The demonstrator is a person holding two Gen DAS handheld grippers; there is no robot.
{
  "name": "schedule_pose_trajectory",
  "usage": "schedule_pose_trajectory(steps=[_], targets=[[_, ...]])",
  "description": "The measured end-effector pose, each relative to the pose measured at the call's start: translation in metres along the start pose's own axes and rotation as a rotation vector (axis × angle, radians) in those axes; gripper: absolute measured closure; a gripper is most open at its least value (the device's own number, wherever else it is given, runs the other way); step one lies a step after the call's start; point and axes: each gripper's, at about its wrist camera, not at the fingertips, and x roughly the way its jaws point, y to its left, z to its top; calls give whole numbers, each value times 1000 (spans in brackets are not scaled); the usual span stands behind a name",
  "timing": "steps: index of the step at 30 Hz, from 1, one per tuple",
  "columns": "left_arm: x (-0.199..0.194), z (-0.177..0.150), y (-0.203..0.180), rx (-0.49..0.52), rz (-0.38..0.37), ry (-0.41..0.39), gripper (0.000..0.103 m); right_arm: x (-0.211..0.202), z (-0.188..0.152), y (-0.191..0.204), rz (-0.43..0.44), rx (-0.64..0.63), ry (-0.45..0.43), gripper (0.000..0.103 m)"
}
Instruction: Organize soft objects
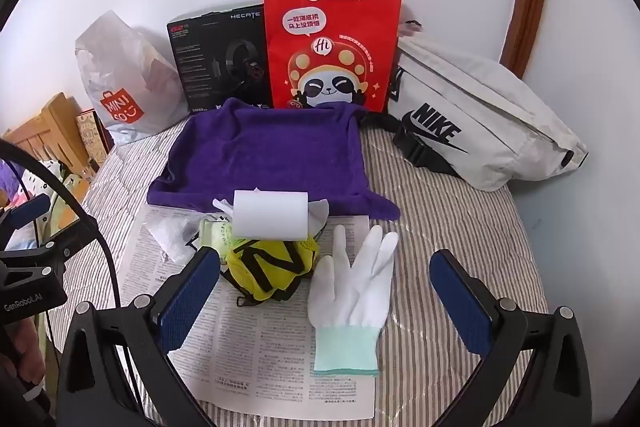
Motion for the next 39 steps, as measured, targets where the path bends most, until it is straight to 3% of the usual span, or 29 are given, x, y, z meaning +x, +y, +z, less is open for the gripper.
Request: schedule_pose_trajectory(steps=[9,39], targets=[[3,5,2,0,-11,29,0,-1,-1,-3,0,1,1,0],[1,-4,8,-6,4,22,0,-6,0,-6,-8,20,14,0]])
